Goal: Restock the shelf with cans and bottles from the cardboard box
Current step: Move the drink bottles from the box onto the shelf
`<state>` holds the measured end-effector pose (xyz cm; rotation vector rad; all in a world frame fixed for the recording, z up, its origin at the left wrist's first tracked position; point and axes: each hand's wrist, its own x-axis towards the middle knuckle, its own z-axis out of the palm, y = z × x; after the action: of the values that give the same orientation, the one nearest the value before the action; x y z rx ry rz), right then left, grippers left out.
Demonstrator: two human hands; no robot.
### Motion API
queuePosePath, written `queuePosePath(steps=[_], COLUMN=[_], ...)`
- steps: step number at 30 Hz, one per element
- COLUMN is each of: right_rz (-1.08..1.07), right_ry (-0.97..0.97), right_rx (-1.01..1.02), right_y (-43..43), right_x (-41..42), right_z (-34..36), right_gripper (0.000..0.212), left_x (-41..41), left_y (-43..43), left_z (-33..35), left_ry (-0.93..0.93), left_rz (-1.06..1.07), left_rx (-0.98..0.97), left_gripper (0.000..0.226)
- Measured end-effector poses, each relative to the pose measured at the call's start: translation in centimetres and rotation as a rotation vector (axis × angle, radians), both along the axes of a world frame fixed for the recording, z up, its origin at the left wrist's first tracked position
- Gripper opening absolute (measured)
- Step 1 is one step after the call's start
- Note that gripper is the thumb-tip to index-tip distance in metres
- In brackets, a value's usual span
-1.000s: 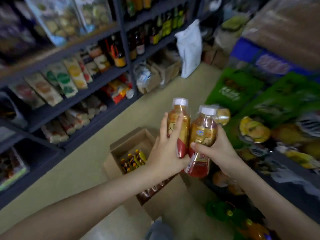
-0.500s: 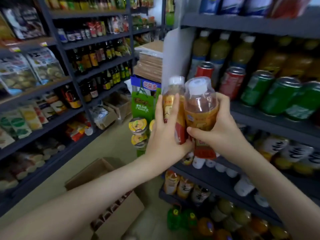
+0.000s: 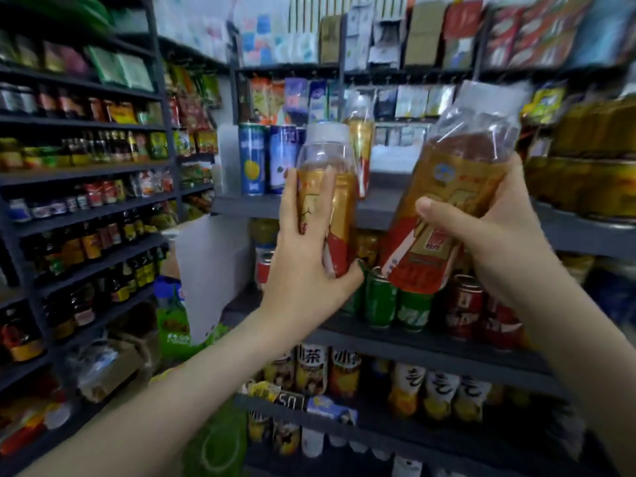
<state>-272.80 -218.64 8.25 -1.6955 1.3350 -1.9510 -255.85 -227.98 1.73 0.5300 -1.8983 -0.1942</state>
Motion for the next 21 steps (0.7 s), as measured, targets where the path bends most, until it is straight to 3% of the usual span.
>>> queuePosePath(steps=[5,11,21], right_rz=[-0.064,-0.071,-0.055], right_ry=[-0.007,-0.009,0.058], right_rx=[-0.057,0.027,0.097], right_y=[-3.6,-12.7,-23.2], right_x=[-3.3,-3.1,-1.5], right_z=[3.8,5.5,4.6], right_gripper=[0.06,0.066,0.085], left_x=[-1.7,-1.1,-0.7], left_y=[-3.6,-8.6,-11.7], left_z=[2.4,4.3,5.3], left_ry=[0.096,0.133,0.122], left_rz=[0.064,0.185,0.284], left_rx=[-0.062,-0.15,-0.097], left_gripper=[0.108,0.111,0.111])
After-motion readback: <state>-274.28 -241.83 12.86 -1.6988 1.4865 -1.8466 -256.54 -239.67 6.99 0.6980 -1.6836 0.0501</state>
